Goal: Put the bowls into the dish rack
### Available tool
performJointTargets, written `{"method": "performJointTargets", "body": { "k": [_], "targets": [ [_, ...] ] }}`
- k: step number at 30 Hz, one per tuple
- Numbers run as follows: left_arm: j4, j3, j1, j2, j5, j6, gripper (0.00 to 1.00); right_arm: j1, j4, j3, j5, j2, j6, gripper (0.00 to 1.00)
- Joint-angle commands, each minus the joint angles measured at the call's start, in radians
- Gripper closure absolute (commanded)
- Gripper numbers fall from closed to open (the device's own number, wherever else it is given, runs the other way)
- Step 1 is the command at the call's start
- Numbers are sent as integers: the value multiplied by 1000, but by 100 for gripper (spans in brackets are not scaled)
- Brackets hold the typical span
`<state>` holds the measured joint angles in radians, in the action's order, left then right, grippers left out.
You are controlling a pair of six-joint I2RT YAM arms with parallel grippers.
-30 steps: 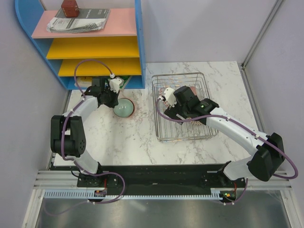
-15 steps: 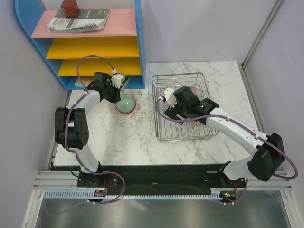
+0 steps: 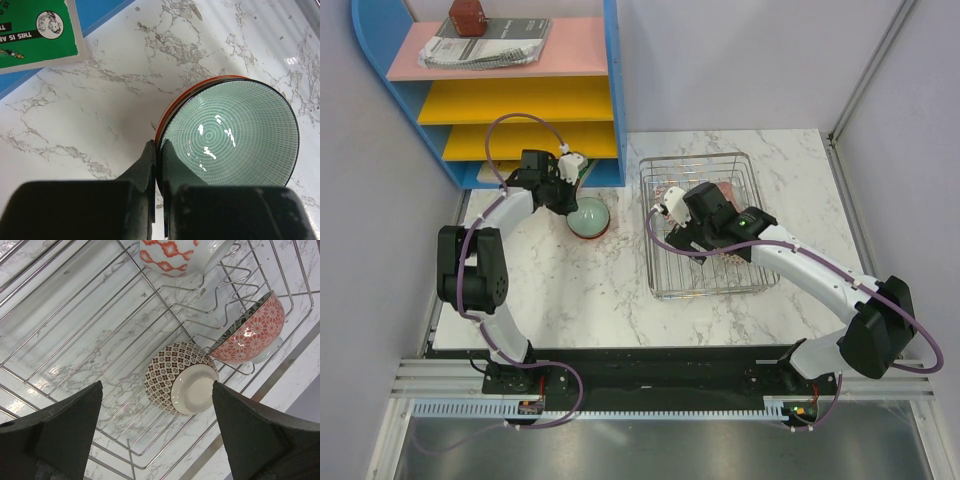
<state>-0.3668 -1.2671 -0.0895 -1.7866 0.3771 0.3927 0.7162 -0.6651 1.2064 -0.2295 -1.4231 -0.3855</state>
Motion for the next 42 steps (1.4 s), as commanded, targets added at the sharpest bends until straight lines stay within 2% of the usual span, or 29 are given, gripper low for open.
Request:
{"method": "performJointTargets", "body": {
  "k": [1,6,13,20,30,42],
  "targets": [
    [22,-64,-12,39,30,-31,98,0,7,16,15,0,11,2],
    [49,-75,-15,23,-4,-28,98,0,5,12,16,1,13,2],
    [23,-109,-15,9,52,-17,98,0,5,10,21,-4,13,2],
    [20,-104,-15,33,26,-11,98,0,4,10,25,-4,11,2],
    [88,-25,-13,-16,-76,26,98,-1,5,1,35,3,13,2],
    [161,40,-13,-19,-110,23,98,0,4,5,41,-16,14,2]
  ]
}}
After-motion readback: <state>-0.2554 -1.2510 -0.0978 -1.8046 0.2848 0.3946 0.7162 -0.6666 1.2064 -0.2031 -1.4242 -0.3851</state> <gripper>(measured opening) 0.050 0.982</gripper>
